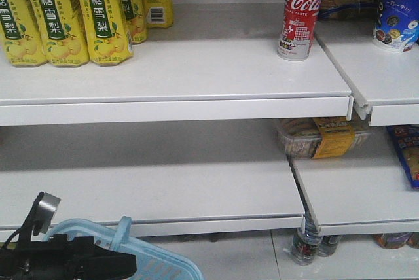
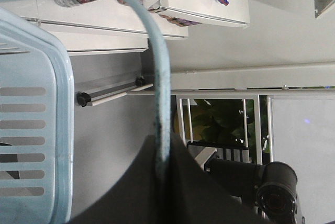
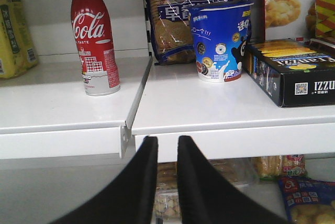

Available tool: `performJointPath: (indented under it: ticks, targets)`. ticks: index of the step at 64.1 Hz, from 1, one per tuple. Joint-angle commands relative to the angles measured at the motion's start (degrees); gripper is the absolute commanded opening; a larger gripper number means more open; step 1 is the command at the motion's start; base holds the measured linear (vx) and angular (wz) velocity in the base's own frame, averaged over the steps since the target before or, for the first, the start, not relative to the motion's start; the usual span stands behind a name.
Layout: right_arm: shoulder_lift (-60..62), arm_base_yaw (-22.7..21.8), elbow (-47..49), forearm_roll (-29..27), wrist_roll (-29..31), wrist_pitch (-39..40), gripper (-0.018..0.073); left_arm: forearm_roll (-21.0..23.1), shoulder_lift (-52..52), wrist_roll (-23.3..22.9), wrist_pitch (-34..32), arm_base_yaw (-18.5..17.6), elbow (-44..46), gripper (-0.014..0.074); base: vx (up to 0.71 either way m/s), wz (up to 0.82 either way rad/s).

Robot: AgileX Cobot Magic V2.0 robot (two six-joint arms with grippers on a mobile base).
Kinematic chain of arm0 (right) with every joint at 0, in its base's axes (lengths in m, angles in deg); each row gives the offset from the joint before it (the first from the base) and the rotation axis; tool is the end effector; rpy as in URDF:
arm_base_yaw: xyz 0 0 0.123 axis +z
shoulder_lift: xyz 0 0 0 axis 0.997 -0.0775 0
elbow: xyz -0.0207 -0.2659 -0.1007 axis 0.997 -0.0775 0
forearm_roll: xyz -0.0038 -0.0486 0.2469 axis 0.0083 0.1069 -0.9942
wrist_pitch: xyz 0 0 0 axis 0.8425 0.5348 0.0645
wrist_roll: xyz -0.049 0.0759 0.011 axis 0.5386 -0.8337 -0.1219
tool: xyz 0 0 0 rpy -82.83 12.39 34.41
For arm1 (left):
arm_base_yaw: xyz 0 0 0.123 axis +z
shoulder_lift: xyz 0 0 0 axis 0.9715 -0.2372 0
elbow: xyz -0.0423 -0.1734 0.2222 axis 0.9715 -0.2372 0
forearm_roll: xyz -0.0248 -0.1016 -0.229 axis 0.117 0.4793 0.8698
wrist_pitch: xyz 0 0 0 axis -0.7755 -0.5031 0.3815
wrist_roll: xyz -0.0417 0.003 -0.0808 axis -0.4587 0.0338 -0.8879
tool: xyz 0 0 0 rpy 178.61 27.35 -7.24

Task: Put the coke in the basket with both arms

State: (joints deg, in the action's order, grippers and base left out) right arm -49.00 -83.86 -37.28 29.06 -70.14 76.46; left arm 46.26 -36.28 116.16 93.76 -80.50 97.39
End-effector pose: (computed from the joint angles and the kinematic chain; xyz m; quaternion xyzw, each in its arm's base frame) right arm 0.0831 0.0050 0.3205 0.0057 0.7161 0.0454 0.6965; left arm 0.1647 -0.0889 0.1692 -0.0870 0.8322 -0.5329 0.1260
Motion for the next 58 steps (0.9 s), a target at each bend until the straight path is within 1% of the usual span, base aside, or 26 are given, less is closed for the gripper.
performJointPath:
  ticks: [1,20,29,33,43,53,58]
  targets:
    - [-0.8,0.0,2.0,0.5,0.0,4.3,0.0188,4.9,1.4,0.3,4.3,-0.2,0.9,-0.0006,0.00,0.00]
    - [-0.8,0.0,2.0,0.5,0.0,4.3,0.0447,4.9,1.4,0.3,4.3,-0.2,0.9,-0.0006,0.00,0.00]
    - [-0.8,0.0,2.0,0.4,0.0,4.1,0.0529,4.9,1.4,0.3,4.3,-0.2,0.9,-0.0006,0.00,0.00]
    - [-0.8,0.0,2.0,-0.2,-0.1,4.0,0.0547,4.9,1.4,0.3,4.3,-0.2,0.9,-0.0006,0.00,0.00]
    - [-0.8,0.0,2.0,-0.2,-0.1,3.6,0.0547,4.9,1.4,0.3,4.3,-0.2,0.9,-0.0006,0.00,0.00]
    - [-2.1,0.0,3.0,-0.7,-0.1,8.6,0.0547,4.9,1.4,0.3,4.3,-0.2,0.9,-0.0006,0.00,0.00]
    - [-4.2,0.4,4.8,-0.6,0.0,9.2,0.0547,4.9,1.4,0.3,4.3,-0.2,0.9,-0.0006,0.00,0.00]
